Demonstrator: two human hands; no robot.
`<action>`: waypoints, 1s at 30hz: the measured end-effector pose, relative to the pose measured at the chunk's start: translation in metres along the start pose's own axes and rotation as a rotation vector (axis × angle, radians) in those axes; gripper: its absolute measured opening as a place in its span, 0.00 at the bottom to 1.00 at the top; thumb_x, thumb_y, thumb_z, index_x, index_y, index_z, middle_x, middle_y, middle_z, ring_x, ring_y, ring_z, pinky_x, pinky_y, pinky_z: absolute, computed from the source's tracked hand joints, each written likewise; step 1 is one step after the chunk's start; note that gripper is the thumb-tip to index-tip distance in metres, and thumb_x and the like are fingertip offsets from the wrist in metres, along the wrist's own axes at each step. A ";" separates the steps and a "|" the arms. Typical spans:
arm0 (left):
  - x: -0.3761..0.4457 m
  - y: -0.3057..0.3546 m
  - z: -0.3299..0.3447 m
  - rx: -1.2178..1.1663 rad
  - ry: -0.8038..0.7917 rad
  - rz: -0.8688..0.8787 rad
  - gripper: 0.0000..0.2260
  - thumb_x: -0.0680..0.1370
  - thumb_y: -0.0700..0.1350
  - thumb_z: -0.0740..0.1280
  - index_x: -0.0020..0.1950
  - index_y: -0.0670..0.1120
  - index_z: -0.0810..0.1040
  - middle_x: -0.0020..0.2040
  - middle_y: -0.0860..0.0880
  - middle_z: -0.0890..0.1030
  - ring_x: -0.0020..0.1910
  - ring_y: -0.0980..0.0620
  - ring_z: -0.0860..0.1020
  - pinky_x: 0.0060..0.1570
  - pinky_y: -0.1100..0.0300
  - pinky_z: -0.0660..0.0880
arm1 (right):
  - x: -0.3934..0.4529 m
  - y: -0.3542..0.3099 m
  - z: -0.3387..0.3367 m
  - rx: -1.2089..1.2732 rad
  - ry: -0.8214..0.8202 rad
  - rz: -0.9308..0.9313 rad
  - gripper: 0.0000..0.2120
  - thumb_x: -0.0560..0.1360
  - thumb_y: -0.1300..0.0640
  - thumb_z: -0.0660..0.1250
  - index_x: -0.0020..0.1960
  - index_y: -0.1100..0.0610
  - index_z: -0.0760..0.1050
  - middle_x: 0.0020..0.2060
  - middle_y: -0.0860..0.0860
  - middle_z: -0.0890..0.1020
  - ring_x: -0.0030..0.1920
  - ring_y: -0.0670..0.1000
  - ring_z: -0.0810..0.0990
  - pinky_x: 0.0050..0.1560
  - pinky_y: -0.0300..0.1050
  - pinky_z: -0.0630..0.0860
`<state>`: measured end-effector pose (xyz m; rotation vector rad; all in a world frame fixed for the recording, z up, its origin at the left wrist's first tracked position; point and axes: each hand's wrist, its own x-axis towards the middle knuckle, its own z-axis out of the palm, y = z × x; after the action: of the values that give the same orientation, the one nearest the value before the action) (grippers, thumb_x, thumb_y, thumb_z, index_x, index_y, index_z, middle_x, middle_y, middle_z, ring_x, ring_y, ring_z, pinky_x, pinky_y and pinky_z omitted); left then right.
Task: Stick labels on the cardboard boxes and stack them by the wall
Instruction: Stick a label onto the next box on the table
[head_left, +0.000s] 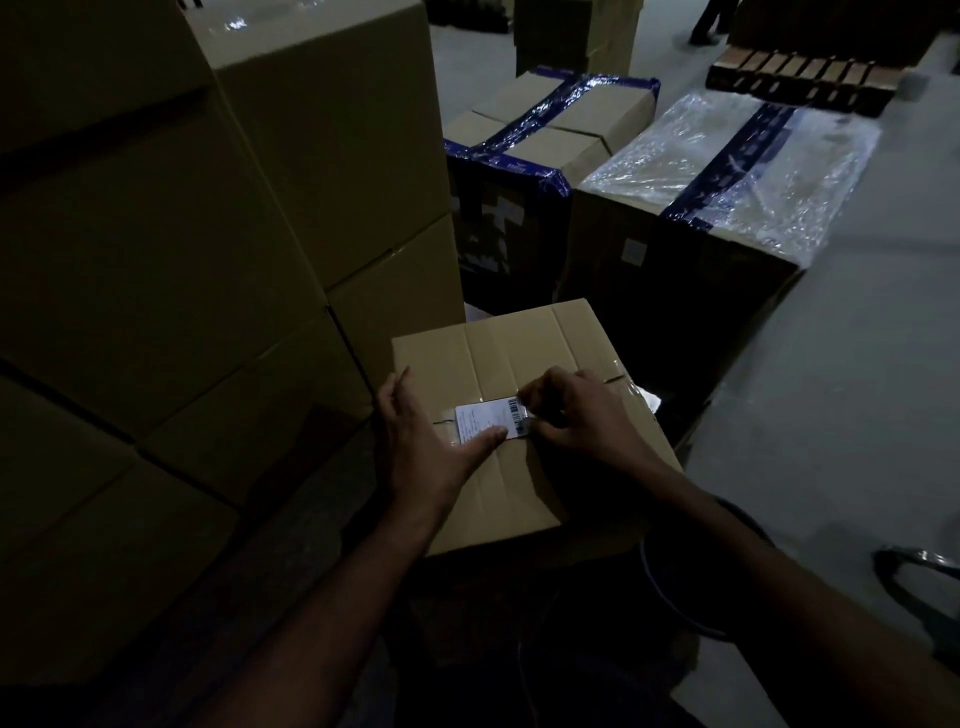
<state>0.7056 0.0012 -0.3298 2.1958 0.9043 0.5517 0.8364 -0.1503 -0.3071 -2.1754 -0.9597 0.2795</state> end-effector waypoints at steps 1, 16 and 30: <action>0.000 0.000 0.000 0.001 0.001 -0.001 0.54 0.62 0.66 0.78 0.80 0.53 0.53 0.77 0.58 0.53 0.76 0.48 0.60 0.68 0.41 0.70 | 0.001 0.001 -0.002 0.056 -0.033 0.001 0.10 0.69 0.54 0.72 0.42 0.43 0.71 0.46 0.44 0.84 0.51 0.46 0.79 0.51 0.57 0.78; 0.002 0.000 0.001 -0.037 -0.013 -0.018 0.55 0.61 0.62 0.81 0.80 0.52 0.53 0.77 0.55 0.54 0.76 0.48 0.60 0.69 0.46 0.68 | 0.000 0.000 -0.003 0.114 0.006 0.016 0.16 0.70 0.58 0.71 0.41 0.41 0.67 0.50 0.46 0.84 0.53 0.51 0.82 0.52 0.59 0.79; 0.003 0.000 0.002 -0.041 -0.012 -0.001 0.54 0.62 0.62 0.80 0.80 0.52 0.54 0.78 0.54 0.54 0.76 0.49 0.59 0.70 0.48 0.67 | -0.002 0.001 -0.005 0.290 0.017 0.075 0.12 0.73 0.62 0.73 0.42 0.51 0.70 0.45 0.48 0.85 0.48 0.45 0.84 0.50 0.47 0.81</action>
<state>0.7084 0.0022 -0.3303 2.1601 0.8802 0.5508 0.8375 -0.1549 -0.3046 -1.9465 -0.7766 0.4084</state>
